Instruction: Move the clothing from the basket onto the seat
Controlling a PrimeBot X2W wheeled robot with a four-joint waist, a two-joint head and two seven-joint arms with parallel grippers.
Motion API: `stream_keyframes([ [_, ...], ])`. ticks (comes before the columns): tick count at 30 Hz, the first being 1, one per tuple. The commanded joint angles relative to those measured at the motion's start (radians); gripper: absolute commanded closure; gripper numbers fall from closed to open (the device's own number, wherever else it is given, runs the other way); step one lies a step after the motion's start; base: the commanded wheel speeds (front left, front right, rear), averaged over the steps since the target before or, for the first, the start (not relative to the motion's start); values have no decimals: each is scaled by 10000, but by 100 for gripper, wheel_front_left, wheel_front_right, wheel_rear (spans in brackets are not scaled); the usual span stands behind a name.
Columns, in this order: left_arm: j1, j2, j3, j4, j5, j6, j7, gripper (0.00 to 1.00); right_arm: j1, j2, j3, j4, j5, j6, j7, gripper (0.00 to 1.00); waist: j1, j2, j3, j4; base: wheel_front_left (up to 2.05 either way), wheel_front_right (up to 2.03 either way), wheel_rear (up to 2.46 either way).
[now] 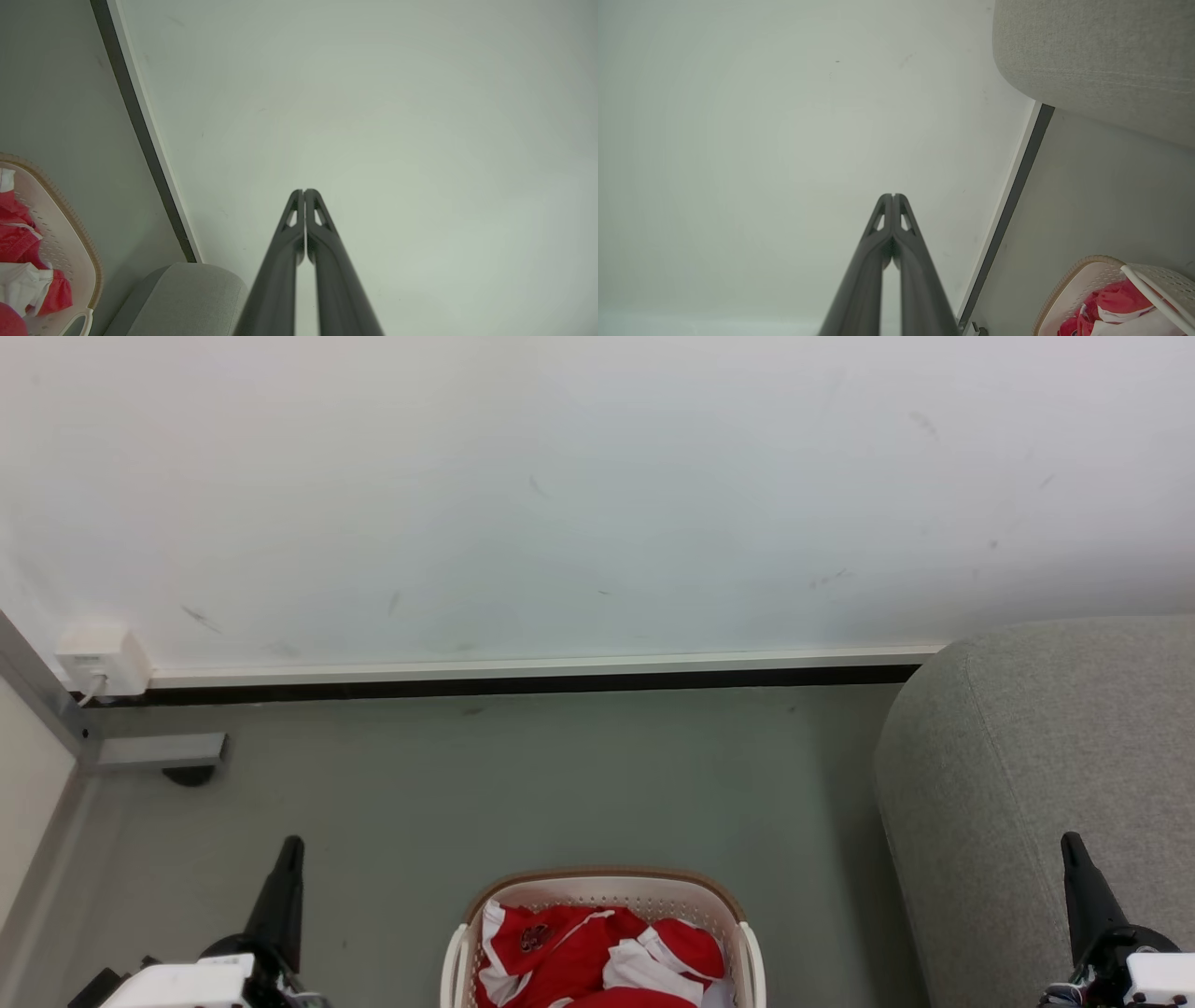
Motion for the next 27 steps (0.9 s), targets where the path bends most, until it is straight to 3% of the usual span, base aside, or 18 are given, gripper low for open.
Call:
stream_keyframes([
  [1,-92,22,18,-33,-143,-10,27,100,-115,-16,-33,-32,22,-22,26,100,0,-1,0,0,0,0,0],
  [21,-92,22,18,-31,-143,-10,27,100,-116,-16,-33,-32,22,-22,25,100,0,-1,0,0,0,0,0],
  [22,12,-4,-2,27,6,0,-6,0,12,0,4,29,0,0,-4,0,0,-1,0,0,0,0,0],
  [27,20,-16,-191,169,90,0,-225,0,99,-8,63,95,-243,-1,-220,0,0,-1,1,12,0,0,0],
])
